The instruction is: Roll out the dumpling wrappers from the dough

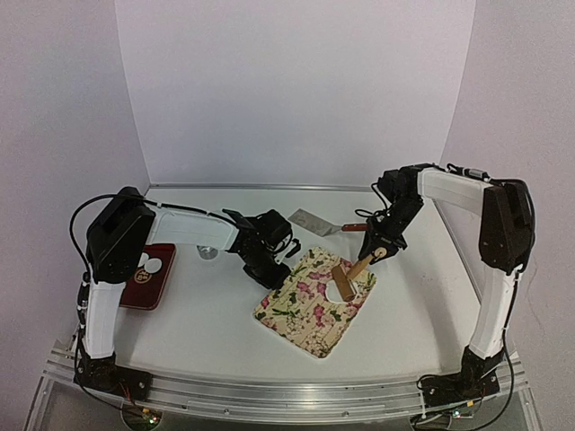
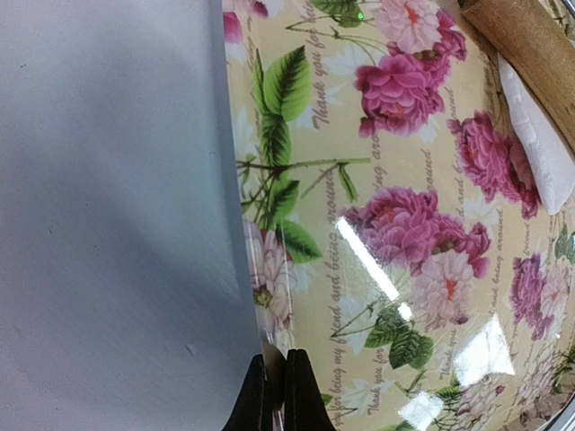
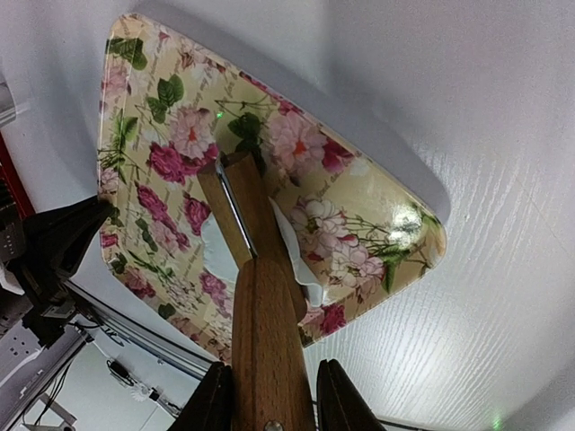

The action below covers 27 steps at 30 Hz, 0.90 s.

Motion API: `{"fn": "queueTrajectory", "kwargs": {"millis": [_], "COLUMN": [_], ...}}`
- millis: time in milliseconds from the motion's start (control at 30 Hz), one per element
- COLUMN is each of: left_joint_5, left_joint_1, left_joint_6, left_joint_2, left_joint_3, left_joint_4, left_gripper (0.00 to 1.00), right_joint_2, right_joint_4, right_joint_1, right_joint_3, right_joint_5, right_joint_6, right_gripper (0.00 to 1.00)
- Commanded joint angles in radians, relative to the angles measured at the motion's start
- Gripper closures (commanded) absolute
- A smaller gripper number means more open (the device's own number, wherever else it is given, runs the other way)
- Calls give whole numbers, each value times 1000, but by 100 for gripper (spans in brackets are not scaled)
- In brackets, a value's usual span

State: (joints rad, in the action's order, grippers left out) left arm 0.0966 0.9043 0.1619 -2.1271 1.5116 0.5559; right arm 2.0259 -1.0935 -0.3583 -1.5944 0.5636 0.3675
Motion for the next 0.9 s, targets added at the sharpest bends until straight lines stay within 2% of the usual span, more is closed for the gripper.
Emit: {"fn": "queueTrajectory", "kwargs": {"millis": [0, 867], "left_joint_5": [-13, -7], "left_joint_1": [1, 1], "left_joint_6": [1, -1], "left_joint_2": [-80, -73], "left_joint_3": [14, 12], "left_joint_4": [-29, -24], "left_gripper": [100, 100], "right_joint_2": [257, 336], "right_joint_4": [26, 39], "right_joint_1": [-99, -208], "right_joint_3": [127, 92], "right_joint_5": [-379, -416], "right_joint_6": [31, 77], "right_gripper": [100, 100]}}
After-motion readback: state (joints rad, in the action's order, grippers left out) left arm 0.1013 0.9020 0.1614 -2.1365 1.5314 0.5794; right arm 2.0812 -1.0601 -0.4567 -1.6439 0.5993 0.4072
